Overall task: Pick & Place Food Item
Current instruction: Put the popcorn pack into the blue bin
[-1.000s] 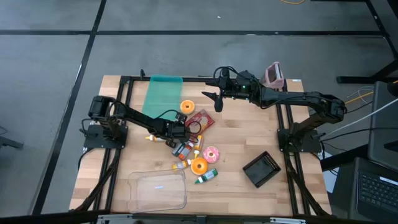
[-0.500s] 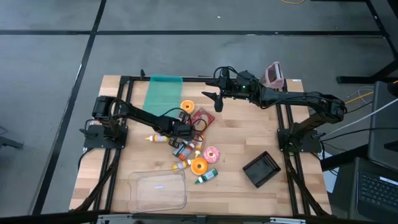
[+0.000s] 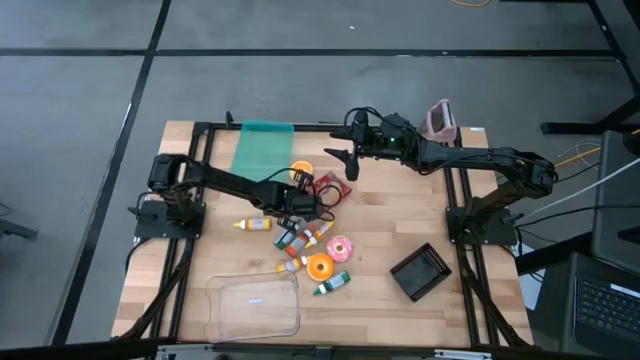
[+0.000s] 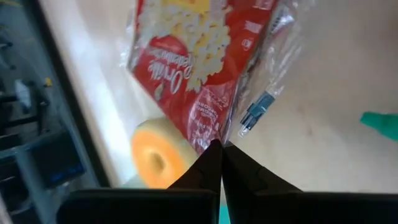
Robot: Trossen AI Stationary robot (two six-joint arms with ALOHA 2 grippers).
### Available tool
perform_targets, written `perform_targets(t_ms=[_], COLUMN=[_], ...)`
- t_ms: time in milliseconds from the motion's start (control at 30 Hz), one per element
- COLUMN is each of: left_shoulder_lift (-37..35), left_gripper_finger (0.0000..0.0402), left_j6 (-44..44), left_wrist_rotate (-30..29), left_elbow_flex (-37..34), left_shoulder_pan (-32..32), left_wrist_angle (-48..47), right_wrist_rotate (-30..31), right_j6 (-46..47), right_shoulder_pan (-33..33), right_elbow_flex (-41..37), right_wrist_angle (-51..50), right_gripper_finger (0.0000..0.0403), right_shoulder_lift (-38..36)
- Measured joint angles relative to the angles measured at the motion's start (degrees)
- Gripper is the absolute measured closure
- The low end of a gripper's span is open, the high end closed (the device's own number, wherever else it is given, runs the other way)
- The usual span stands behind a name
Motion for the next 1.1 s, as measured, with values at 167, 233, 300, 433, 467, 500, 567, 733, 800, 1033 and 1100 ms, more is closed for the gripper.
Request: perform_targets(t_ms=[167, 233, 300, 433, 467, 500, 567, 733, 800, 1033, 1100], left_shoulder_lift=[-1.9, -3.3, -5.1, -10.4, -12.1, -13.9, -17.3, -25.1, -27.6, -31.1, -31.2], left_gripper_finger=[0.0399, 0.0399, 0.0399, 0.0399, 0.0399, 0.0399, 0.0399, 0.0399, 0.0399, 0.0399, 0.0399], left_j6=[0.4, -0.6, -2.2, -5.6, -5.8, -5.8, -6.0, -7.7, -7.3, -5.4, -4.7], left_wrist_rotate=[-1.3, -1.9, -1.8, 2.0, 2.8, 3.3, 3.4, 1.1, -0.4, -2.2, -2.3], left_elbow_flex=[0.4, 0.4, 0.4, 0.4, 0.4, 0.2, 0.2, 0.2, 0.2, 0.2, 0.2], left_shoulder_pan=[0.7, 1.4, 2.3, 4.5, 5.0, 5.4, 6.3, 9.2, 10.5, 15.3, 16.4], left_wrist_angle=[-0.8, -2.8, -4.3, -6.8, -6.8, -6.6, -6.2, -10.1, -10.5, -11.2, -10.9], right_wrist_rotate=[0.0, 0.0, -0.7, -6.8, -8.2, -9.0, -9.3, -6.3, -5.9, -5.9, -5.9], right_j6=[-0.3, -1.9, -3.1, -3.9, -3.9, -3.9, -4.0, -3.3, -2.8, -1.2, -0.6], right_shoulder_pan=[0.0, 0.0, -0.1, -1.0, -1.2, -1.2, -1.5, -2.6, -2.9, -2.9, -2.9], right_elbow_flex=[0.0, -0.1, -0.1, -3.2, -4.9, -6.8, -10.7, -18.0, -20.0, -22.0, -22.0], right_wrist_angle=[1.0, 0.1, -2.1, -2.1, -0.9, 0.1, 1.0, 1.0, 1.0, 1.0, 0.9], right_gripper_finger=[0.0181, 0.0181, 0.0181, 0.0181, 0.0181, 0.0181, 0.0181, 0.0181, 0.0181, 0.0181, 0.0181], right_shoulder_lift=[-0.5, -1.9, -4.3, -11.2, -13.1, -15.2, -20.0, -32.5, -36.4, -41.2, -41.1])
